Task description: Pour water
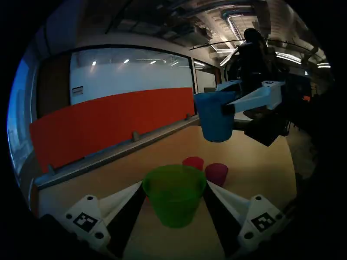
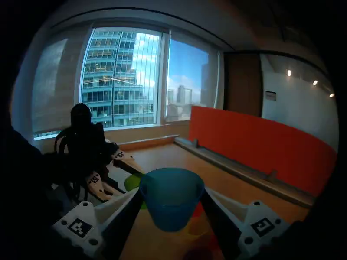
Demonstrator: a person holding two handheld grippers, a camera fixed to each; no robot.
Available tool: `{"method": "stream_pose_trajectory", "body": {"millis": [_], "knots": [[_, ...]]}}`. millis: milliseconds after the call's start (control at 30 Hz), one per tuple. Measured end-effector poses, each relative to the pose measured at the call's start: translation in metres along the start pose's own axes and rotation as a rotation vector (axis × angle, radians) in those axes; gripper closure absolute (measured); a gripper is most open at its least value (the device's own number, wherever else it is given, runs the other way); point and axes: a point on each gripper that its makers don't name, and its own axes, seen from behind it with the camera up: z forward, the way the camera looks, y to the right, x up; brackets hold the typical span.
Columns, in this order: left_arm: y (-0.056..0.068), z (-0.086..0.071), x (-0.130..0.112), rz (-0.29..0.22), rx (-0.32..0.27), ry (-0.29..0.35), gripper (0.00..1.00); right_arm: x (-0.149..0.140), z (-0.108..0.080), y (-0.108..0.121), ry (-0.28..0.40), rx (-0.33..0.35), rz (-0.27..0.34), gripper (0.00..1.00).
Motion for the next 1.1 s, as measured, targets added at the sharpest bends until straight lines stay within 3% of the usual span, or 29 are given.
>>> {"method": "stream_pose_trajectory", "body": {"millis": [700, 1100], "knots": [[-0.005, 0.007, -0.031, 0.006, -0.022, -0.102, 0.13, -0.074, 0.015, -0.013, -0.183, 0.078, 0.013, 0.08], [-0.005, 0.015, -0.061, 0.009, -0.048, -0.208, 0.13, -0.11, 0.024, -0.022, -0.269, 0.112, 0.002, 0.08]]}}
